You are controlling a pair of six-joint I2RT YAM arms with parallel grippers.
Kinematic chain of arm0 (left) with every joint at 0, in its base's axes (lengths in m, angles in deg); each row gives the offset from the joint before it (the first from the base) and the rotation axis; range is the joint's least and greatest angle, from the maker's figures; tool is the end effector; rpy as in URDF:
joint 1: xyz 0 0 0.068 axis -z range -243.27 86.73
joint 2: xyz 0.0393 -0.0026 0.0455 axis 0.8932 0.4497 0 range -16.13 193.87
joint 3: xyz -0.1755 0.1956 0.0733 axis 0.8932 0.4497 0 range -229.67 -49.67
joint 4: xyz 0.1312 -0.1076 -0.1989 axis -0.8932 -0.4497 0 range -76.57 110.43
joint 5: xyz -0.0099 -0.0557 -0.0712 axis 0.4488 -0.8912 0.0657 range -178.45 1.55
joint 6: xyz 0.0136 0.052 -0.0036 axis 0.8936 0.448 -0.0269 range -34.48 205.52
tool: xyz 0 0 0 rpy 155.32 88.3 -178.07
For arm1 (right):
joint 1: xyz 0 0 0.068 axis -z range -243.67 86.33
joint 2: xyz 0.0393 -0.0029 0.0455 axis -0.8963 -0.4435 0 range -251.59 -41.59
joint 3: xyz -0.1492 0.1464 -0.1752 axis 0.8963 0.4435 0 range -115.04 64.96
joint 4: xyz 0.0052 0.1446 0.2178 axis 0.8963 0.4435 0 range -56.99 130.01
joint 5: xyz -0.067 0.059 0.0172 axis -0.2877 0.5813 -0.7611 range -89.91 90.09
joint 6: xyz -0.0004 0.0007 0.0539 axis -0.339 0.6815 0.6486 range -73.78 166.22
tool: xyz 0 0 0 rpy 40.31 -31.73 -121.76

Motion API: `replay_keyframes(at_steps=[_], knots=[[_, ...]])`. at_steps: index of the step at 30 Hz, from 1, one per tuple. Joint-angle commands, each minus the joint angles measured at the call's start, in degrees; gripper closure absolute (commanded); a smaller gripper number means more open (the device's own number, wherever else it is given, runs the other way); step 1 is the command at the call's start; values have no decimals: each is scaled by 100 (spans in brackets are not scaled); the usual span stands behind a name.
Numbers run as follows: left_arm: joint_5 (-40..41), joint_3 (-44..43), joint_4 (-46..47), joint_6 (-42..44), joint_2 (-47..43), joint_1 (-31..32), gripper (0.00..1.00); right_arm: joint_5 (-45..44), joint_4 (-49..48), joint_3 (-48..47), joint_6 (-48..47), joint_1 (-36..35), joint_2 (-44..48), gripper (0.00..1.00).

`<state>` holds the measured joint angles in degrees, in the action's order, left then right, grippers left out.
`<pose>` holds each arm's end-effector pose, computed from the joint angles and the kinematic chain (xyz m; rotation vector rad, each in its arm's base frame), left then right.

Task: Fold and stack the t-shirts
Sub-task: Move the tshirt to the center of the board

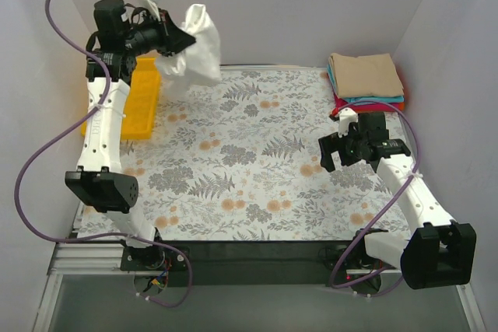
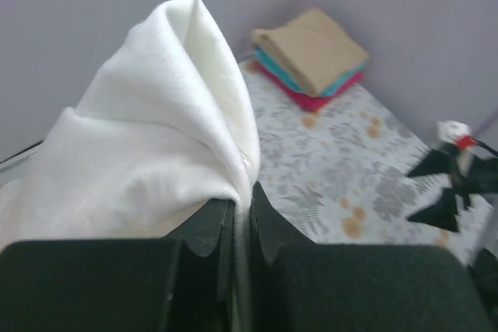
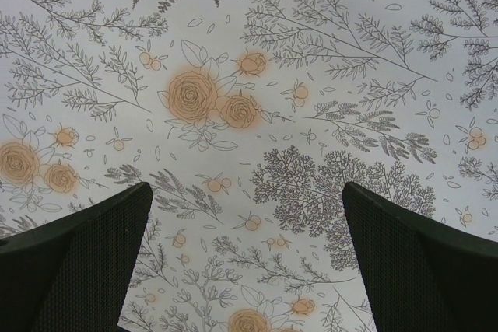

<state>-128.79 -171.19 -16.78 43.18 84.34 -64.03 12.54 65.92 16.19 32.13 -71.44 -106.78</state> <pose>0.3725 -0.0181 0.4890 -0.2072 1.9319 -1.1430 0.2290 0.0390 0.2588 -0.5534 2.3515 0.2136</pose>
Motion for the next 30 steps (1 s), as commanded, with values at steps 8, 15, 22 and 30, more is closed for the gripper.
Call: replay_keyframes(at_steps=[8, 15, 22, 30], knots=[[-2127, 2876, 2069, -1734, -1194, 603, 73, 363, 23, -440, -164, 48, -82, 2], [-1100, 5145, 824, 84, -1697, 533, 7, 829, 216, -449, -393, 56, -108, 2], [-1512, 5937, 838, 1025, -2345, 576, 22, 1137, 225, -405, -437, 48, -608, 13], [60, 6816, 609, 2555, -2962, 3017, 22, 918, 102, -659, -464, 39, -1618, 28]])
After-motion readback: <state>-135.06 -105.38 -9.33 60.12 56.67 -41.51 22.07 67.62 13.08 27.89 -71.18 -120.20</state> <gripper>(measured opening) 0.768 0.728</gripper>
